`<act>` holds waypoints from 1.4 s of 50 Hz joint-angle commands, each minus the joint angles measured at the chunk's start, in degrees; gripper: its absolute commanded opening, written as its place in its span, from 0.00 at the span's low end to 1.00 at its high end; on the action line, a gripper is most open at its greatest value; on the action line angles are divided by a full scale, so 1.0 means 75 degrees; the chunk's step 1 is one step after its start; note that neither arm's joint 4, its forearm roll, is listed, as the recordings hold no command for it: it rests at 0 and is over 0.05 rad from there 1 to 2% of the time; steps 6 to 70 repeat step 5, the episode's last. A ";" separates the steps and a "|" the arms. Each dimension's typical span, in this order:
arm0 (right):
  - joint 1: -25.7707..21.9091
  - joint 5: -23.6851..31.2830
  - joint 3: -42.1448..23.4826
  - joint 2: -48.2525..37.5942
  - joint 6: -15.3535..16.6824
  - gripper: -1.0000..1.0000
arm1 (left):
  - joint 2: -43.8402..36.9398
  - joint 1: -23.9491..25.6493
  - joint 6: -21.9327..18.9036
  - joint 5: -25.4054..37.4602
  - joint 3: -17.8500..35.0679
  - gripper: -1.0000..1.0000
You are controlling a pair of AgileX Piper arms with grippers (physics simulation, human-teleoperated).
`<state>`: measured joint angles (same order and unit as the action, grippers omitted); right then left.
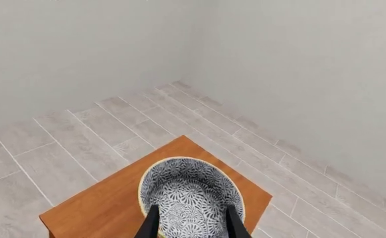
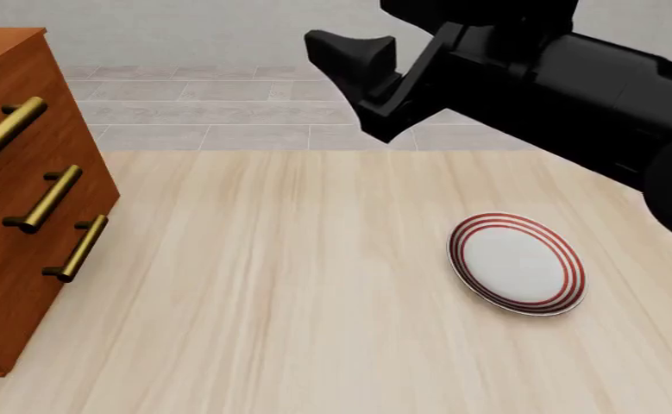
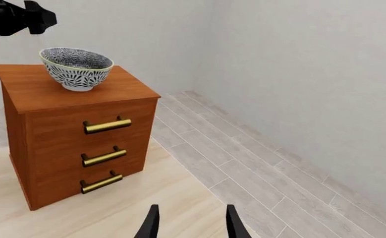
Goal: Put the bowl on top of the cabinet.
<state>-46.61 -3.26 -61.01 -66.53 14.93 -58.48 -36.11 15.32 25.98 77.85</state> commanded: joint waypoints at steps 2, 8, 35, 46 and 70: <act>0.0021 0.0006 0.0000 0.0035 0.0008 1.00 | 0.0254 0.0256 0.0217 0.0249 0.0206 1.00; 0.0024 0.0005 -0.0005 0.0037 0.0004 1.00 | 0.0281 0.0299 0.0214 0.0291 0.0271 1.00; 0.0024 0.0005 -0.0005 0.0037 0.0004 1.00 | 0.0281 0.0299 0.0214 0.0291 0.0271 1.00; 0.0024 0.0005 -0.0005 0.0037 0.0004 1.00 | 0.0281 0.0299 0.0214 0.0291 0.0271 1.00; 0.0024 0.0005 -0.0005 0.0037 0.0004 1.00 | 0.0281 0.0299 0.0214 0.0291 0.0271 1.00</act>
